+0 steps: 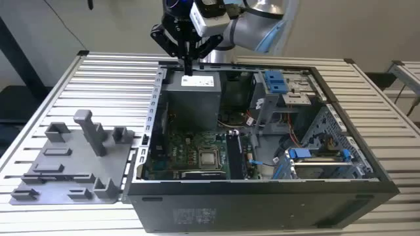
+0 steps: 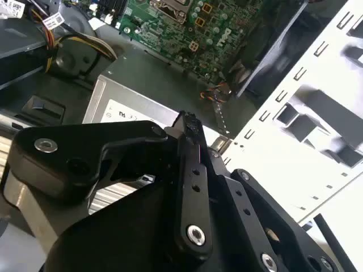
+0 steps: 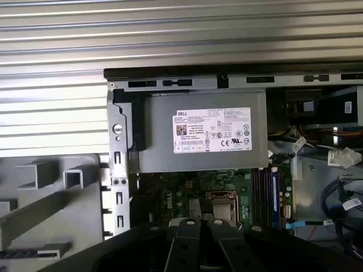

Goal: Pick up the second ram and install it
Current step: 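Reach for the second ram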

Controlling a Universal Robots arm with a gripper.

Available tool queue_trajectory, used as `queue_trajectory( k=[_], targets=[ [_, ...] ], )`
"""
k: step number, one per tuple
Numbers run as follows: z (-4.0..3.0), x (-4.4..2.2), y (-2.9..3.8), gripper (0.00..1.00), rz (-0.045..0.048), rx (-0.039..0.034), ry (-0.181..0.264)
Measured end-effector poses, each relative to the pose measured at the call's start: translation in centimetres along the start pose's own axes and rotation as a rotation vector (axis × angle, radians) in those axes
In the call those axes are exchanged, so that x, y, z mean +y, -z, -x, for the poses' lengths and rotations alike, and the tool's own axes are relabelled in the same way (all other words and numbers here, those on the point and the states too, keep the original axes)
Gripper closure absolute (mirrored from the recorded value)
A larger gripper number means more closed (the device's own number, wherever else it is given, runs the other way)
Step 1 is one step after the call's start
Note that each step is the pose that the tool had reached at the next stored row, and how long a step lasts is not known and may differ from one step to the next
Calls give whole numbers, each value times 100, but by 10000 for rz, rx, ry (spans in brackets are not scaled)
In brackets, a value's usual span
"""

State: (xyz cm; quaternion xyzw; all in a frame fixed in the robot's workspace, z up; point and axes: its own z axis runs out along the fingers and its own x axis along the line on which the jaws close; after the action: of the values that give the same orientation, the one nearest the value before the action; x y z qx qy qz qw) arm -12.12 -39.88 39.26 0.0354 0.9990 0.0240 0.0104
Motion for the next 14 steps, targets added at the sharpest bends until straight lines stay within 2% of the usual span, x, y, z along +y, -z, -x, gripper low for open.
queue_trajectory(
  k=[10,14],
  targets=[
    [0,0,0,89,0,0,1],
    [-23,-2,1,89,-1,1,0]
  ],
)
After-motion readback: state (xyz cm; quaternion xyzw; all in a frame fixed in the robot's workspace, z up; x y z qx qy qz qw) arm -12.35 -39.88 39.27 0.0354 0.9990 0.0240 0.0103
